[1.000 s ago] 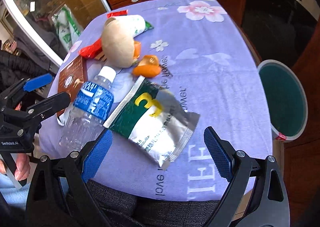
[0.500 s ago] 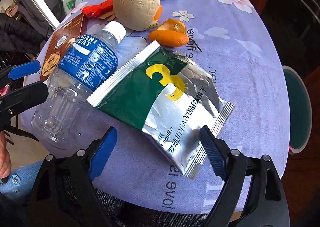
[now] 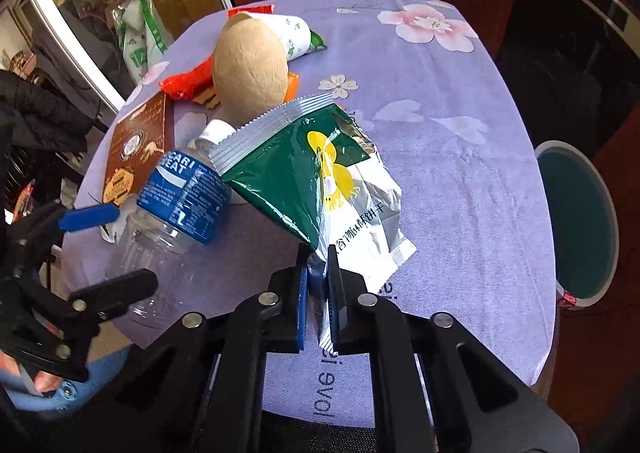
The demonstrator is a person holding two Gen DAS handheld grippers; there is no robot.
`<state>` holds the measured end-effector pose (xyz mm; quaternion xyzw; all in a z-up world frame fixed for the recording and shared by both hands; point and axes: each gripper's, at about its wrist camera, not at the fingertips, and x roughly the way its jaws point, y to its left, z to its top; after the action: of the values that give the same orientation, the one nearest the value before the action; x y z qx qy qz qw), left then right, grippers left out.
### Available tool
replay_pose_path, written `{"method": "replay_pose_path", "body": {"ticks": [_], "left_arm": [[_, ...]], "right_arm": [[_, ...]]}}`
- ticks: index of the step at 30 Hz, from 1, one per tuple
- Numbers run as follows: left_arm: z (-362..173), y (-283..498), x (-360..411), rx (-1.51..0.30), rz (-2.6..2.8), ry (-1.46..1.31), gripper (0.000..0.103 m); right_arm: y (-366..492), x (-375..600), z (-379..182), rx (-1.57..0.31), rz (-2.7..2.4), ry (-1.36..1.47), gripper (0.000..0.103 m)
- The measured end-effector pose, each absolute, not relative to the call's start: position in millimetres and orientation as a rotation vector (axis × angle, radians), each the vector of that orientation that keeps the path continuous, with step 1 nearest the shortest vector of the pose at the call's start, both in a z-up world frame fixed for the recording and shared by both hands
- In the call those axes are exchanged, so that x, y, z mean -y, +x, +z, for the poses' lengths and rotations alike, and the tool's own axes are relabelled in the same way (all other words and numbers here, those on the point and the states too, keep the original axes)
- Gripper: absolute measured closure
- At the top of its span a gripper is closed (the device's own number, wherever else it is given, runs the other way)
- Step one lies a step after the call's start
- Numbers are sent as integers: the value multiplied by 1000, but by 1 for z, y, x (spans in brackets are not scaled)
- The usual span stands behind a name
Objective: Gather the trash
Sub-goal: 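Grasp the green-silver snack bag with the right tool while the left tool grasps the water bottle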
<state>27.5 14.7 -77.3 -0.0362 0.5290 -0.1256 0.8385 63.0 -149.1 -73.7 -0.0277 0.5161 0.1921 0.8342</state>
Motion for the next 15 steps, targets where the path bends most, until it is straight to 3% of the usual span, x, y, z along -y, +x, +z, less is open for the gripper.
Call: {"method": "replay_pose_path", "body": {"ticks": [7, 12, 15], "left_arm": [[-82, 25, -6, -1118, -257, -76, 5], [-84, 22, -4, -1136, -257, -78, 21], [-86, 21, -2, -1147, -253, -70, 26]], "right_arm": [[57, 162, -56, -1067, 407, 8, 95], [52, 167, -53, -1061, 409, 22, 95], [50, 170, -50, -1049, 408, 25, 95]]}}
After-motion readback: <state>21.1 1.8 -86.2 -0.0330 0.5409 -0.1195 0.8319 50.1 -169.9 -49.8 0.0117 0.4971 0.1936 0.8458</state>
